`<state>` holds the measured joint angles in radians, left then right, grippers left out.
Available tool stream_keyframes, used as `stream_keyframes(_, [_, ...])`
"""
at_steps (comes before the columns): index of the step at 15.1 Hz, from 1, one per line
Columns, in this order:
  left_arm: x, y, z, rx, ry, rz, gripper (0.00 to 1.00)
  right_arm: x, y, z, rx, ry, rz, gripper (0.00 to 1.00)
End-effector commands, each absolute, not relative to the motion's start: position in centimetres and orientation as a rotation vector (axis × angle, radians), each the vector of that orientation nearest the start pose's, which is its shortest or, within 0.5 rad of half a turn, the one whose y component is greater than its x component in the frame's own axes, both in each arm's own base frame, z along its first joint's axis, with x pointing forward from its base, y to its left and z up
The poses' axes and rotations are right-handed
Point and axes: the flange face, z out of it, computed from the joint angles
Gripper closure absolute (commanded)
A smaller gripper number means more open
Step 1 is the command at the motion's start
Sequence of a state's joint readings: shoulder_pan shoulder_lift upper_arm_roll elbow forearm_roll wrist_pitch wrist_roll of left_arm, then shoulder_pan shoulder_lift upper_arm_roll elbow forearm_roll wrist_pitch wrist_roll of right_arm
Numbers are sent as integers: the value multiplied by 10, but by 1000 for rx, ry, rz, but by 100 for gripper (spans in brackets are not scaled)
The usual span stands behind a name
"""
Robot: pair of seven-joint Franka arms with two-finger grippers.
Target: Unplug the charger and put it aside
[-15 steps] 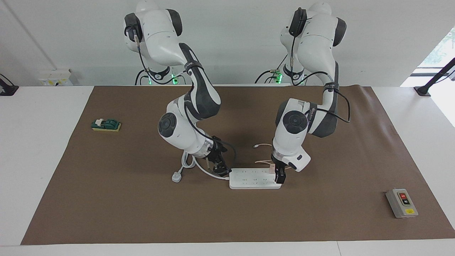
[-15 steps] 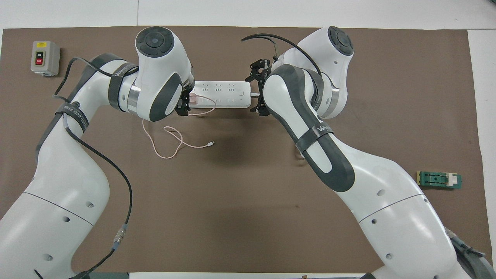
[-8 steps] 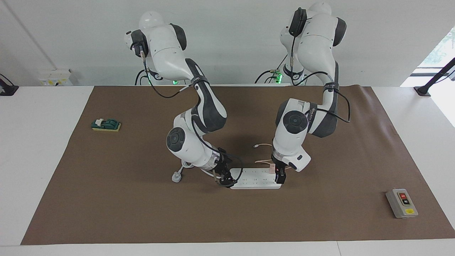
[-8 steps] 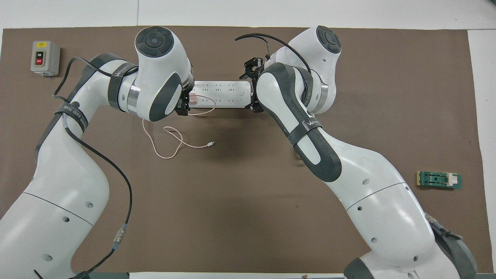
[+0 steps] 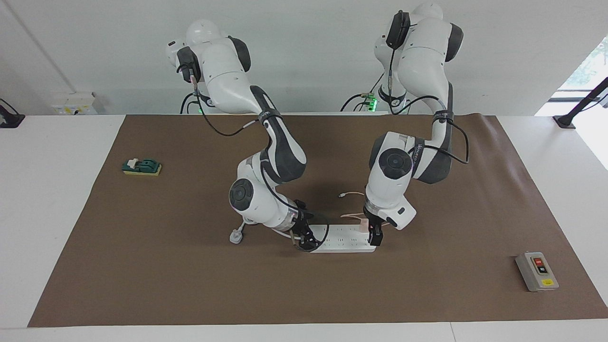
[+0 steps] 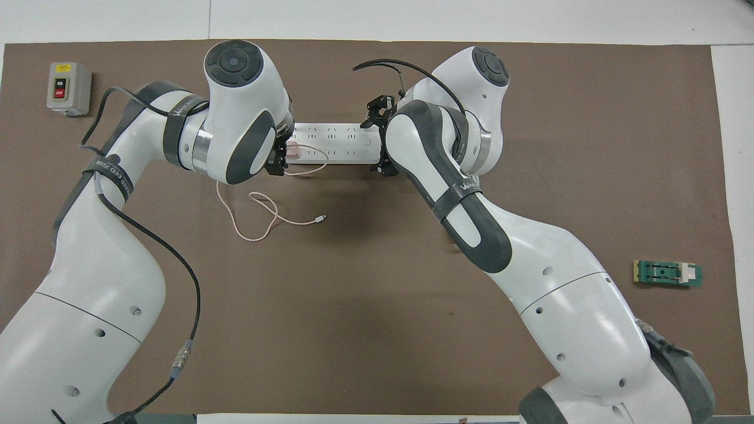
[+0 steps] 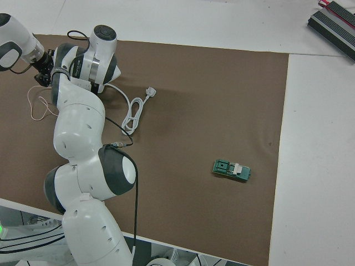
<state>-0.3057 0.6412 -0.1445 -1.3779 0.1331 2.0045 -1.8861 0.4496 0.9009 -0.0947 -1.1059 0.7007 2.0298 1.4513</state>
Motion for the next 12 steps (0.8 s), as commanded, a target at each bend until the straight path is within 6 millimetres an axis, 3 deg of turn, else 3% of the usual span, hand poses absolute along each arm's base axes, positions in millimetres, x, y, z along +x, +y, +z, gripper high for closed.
stream_keyframes(1, [660, -284, 345, -2386, -1999, -72, 0, 715, 325, 280, -2108, 1687, 563, 0])
stream_keyframes(12, [659, -285, 347, -2410, -1959, -60, 0, 724, 324, 277, -2102, 1673, 526, 0])
